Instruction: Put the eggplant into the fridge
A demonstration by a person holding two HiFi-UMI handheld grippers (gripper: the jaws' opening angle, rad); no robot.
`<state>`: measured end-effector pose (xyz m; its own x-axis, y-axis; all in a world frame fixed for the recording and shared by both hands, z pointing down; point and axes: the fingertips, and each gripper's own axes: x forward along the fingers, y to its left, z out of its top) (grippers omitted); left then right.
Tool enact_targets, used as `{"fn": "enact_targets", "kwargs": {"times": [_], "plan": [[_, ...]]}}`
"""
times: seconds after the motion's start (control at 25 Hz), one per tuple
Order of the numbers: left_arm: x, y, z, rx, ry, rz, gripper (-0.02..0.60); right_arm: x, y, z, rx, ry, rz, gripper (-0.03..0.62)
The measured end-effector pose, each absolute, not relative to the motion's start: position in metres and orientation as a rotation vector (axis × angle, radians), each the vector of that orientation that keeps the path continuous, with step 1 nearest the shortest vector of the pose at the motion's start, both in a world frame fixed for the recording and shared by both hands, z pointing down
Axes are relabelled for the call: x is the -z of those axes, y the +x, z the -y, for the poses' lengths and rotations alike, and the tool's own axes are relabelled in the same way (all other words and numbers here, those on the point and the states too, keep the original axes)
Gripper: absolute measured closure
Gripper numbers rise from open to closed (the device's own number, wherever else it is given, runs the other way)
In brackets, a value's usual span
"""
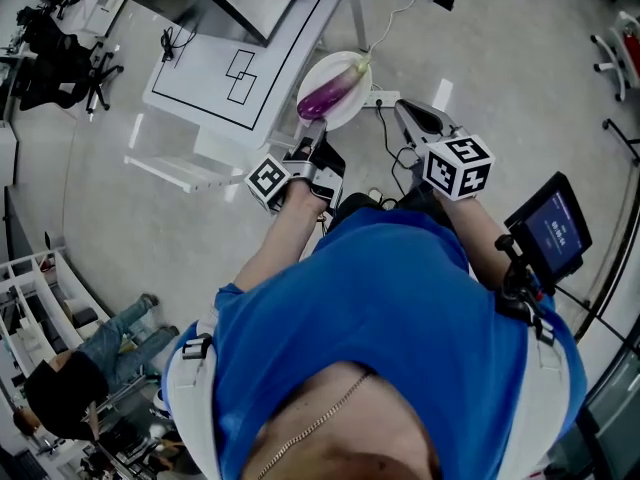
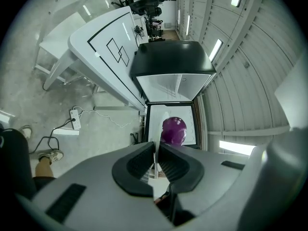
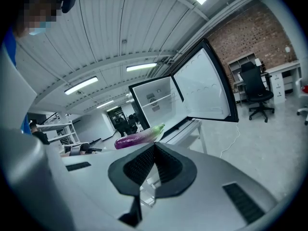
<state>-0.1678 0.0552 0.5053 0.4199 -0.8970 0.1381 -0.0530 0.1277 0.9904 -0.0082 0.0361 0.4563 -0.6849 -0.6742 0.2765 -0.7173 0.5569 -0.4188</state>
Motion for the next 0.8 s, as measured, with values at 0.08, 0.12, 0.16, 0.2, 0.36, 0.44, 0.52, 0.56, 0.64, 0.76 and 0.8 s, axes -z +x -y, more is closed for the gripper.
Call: {"fn": "enact_targets", "kwargs": {"times": [0.08, 0.12, 0.16, 0.2, 0.36, 0.44, 0.52, 0.56, 0.64, 0.76, 0.8], "plan": [[-0.506, -0.170, -0.058, 0.777, 1.291, 0.970, 0.551, -0.456, -0.009, -0.037, -0.783, 1.199, 2.698, 0.592], [-0.507, -0.171, -0.059, 0.777, 1.286, 0.976, 0.551, -0.456, -0.010, -0.038, -0.782, 1.193, 2.699, 0.592], [-0.506, -0.172, -0.060, 0.780, 1.285, 0.982, 0.551, -0.455, -0.010, -0.039, -0.782, 1.185, 2.701, 0.592], [-0.505, -0.172, -0.060, 0.786, 1.287, 0.986, 0.551, -0.454, -0.011, -0.039, -0.781, 1.175, 2.704, 0.592], [-0.503, -0.166, -0.029, 0.820, 1.251, 1.015, 0.551, -0.450, -0.007, -0.002, -0.773, 1.115, 2.718, 0.592], [-0.505, -0.161, -0.003, 0.839, 1.238, 1.033, 0.551, -0.450, -0.003, 0.030, -0.766, 1.078, 2.729, 0.592], [-0.505, -0.157, 0.016, 0.864, 1.225, 1.047, 0.551, -0.450, 0.000, 0.053, -0.761, 1.046, 2.739, 0.592], [-0.504, -0.154, 0.023, 0.878, 1.222, 1.052, 0.551, -0.449, 0.001, 0.061, -0.761, 1.029, 2.743, 0.592], [-0.503, -0.150, 0.037, 0.902, 1.216, 1.063, 0.551, -0.449, 0.003, 0.077, -0.761, 0.996, 2.749, 0.592], [-0.506, -0.145, 0.055, 0.919, 1.186, 1.097, 0.551, -0.450, 0.007, 0.099, -0.768, 0.945, 2.757, 0.592], [-0.507, -0.144, 0.061, 0.927, 1.180, 1.110, 0.551, -0.450, 0.009, 0.106, -0.771, 0.927, 2.760, 0.592]]}}
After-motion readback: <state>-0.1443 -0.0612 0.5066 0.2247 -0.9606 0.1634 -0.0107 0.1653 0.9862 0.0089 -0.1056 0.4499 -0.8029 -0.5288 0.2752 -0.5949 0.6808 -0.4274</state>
